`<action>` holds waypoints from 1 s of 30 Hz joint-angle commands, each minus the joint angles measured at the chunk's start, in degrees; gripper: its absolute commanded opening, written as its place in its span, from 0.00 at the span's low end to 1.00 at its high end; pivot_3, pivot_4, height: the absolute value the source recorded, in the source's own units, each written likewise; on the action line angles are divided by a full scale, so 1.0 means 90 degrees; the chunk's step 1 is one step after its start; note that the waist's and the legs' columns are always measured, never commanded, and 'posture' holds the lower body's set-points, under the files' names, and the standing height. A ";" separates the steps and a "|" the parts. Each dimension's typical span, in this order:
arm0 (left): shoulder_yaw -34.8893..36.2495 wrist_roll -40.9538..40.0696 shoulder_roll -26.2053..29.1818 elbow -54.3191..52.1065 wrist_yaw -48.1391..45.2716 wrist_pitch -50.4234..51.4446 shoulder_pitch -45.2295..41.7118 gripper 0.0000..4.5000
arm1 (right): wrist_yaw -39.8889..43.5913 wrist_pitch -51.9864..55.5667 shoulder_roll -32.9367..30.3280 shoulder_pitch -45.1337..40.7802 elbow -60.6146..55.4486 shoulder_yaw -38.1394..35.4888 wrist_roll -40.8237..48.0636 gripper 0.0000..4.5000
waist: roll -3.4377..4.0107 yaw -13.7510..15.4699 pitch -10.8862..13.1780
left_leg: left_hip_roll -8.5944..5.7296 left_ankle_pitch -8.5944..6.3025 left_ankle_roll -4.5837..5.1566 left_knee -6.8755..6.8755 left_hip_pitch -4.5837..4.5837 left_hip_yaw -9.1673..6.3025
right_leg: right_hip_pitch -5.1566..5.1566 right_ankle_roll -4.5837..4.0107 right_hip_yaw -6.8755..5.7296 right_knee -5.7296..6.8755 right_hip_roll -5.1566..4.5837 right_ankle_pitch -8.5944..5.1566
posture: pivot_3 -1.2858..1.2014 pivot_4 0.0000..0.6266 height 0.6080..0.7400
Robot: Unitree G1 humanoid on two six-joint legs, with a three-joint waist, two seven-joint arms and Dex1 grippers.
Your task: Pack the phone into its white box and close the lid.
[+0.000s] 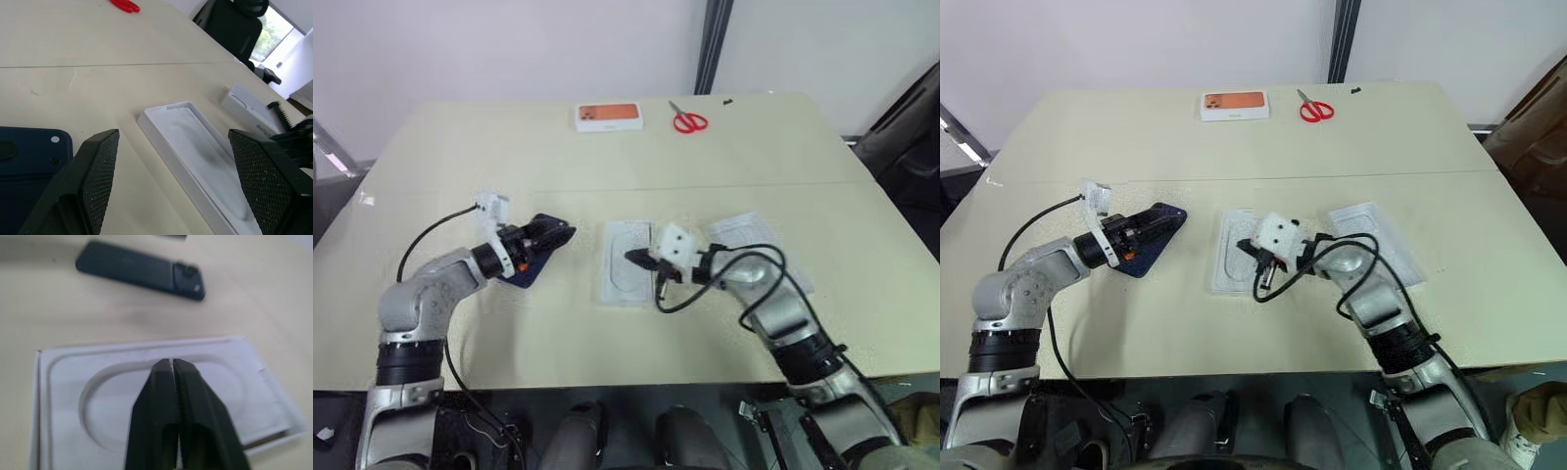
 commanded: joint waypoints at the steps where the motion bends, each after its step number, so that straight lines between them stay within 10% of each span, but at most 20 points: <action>1: 0.0390 -0.0198 0.0151 -0.0291 -0.0387 -0.0423 0.0101 0.84 | -0.0243 -0.0078 0.0126 -0.0388 0.0330 0.0176 -0.0428 0.02 | 0.0000 -0.0006 0.0000 | 0.0001 0.0000 0.0000 0.0001 -0.0006 -0.0001 | -0.0006 0.0000 -0.0001 0.0000 0.0001 0.0000 | 0.52 0.24 0.95; 30: -0.0186 0.0342 0.0124 -0.0537 -0.0527 -0.1062 0.0542 0.84 | 0.0430 0.0017 -0.0160 -0.0499 0.0364 0.0344 -0.0798 0.02 | 0.0001 -0.0004 0.0000 | 0.0000 -0.0010 0.0017 0.0002 -0.0006 -0.0005 | -0.0005 0.0000 -0.0005 0.0001 0.0003 0.0000 | 0.52 0.24 0.95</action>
